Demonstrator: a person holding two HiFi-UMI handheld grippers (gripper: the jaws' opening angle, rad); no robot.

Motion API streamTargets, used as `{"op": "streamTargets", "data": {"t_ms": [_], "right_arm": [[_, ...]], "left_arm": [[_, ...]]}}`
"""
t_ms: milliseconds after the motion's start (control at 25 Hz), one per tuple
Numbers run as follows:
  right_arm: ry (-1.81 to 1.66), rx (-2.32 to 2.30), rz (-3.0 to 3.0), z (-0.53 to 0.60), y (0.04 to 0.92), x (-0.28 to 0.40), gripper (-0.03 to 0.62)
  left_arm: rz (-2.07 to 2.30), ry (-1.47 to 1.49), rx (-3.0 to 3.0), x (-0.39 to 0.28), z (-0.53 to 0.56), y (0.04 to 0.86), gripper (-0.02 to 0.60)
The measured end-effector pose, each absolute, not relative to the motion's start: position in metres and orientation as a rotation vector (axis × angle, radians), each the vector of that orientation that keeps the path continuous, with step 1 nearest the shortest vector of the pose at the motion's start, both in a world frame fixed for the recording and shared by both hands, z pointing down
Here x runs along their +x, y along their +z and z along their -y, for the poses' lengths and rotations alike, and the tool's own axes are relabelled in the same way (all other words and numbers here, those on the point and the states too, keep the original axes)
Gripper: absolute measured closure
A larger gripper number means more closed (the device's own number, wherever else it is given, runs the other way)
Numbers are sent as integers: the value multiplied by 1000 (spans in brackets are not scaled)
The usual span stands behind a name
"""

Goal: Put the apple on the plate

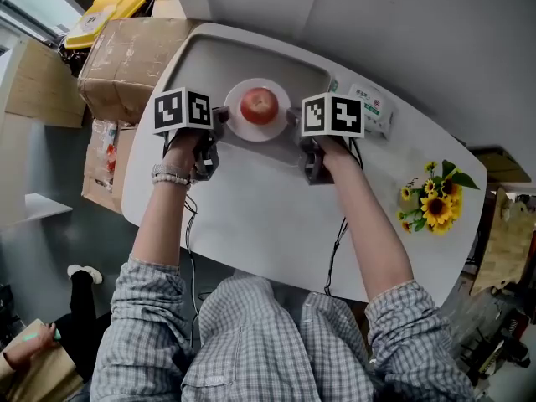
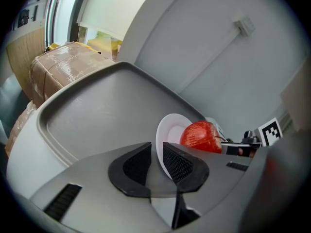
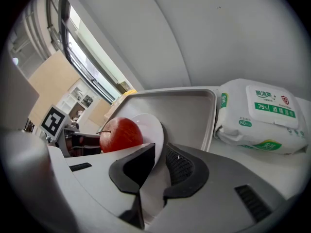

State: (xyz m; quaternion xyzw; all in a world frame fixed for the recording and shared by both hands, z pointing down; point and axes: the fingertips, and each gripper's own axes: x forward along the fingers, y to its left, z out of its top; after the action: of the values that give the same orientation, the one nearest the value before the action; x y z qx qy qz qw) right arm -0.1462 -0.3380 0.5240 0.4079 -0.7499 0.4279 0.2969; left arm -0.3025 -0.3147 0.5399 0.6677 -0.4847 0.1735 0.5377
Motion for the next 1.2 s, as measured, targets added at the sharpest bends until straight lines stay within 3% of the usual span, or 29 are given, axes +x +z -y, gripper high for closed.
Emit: {"op": "streamTargets", "data": {"t_ms": [240, 400, 800, 1200], "right_arm": [[1071, 1164, 2110, 326, 495, -131, 543], [1009, 1232, 2210, 308, 473, -110, 554], [600, 1260, 2335, 231, 411, -53, 559], [363, 1367, 2395, 176, 338, 8, 565]], "left_arm": [[1245, 316, 1627, -313, 311, 518, 525], [1300, 185, 1698, -303, 299, 494, 568], [1243, 400, 2182, -190, 238, 431, 572], [1132, 305, 2473, -107, 174, 352, 572]]}}
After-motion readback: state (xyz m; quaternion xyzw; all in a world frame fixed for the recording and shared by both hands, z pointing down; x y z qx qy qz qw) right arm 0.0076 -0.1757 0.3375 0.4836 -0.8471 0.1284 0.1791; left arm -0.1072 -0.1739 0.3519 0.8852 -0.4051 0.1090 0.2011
